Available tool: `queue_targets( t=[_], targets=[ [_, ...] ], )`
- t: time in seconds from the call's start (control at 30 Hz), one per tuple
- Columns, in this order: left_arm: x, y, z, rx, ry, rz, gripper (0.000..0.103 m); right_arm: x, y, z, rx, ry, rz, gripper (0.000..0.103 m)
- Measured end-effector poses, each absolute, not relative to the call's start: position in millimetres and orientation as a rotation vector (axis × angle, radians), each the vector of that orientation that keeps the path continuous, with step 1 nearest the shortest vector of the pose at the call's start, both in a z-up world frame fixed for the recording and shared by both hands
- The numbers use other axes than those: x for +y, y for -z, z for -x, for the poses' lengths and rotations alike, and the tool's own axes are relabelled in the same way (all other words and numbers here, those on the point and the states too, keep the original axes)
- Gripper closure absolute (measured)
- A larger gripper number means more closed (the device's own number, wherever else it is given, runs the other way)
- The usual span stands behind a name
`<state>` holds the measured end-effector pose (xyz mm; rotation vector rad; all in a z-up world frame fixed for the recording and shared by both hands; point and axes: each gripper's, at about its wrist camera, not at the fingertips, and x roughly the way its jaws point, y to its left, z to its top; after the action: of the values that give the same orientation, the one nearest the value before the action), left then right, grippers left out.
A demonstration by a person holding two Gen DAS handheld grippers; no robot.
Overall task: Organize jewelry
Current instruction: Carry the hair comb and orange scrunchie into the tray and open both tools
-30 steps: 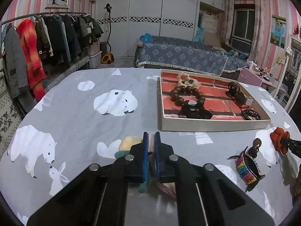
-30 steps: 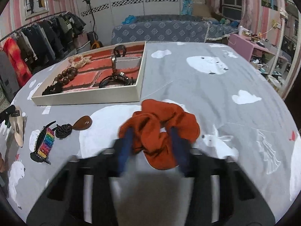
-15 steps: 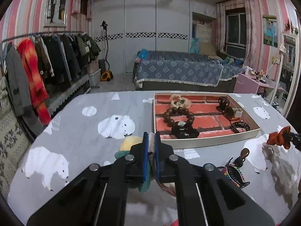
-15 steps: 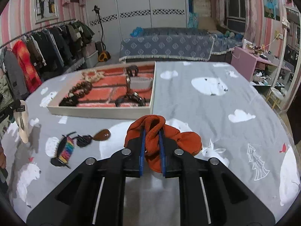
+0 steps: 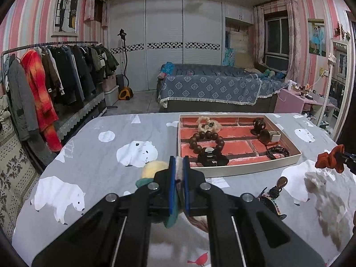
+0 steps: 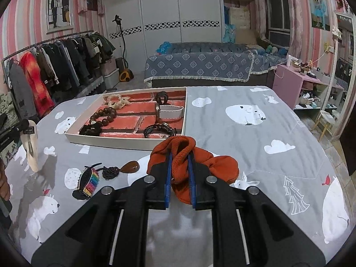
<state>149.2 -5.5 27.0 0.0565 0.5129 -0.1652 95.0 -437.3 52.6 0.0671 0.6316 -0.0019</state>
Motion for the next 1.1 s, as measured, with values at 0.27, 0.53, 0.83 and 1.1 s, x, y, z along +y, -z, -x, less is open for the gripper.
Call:
queue_targets(
  t=[0.27, 0.53, 0.83, 1.1],
  targets=[
    [-7, -27, -150, 0.517, 0.178, -0.053, 0.096, -437, -59, -96, 0.618, 0.003, -0.06, 0.089],
    [-13, -37, -156, 0.5, 0.185, -0.055, 0.096, -434, -70, -101, 0.591, -0.004, -0.051, 0.089],
    [-21, -60, -170, 0.453, 0.205, -0.051, 0.096, -429, -92, -115, 0.538, -0.023, -0.038, 0.089],
    [-34, -79, -190, 0.415, 0.218, -0.025, 0.096, -427, -111, -135, 0.496, -0.031, -0.027, 0.089]
  ],
)
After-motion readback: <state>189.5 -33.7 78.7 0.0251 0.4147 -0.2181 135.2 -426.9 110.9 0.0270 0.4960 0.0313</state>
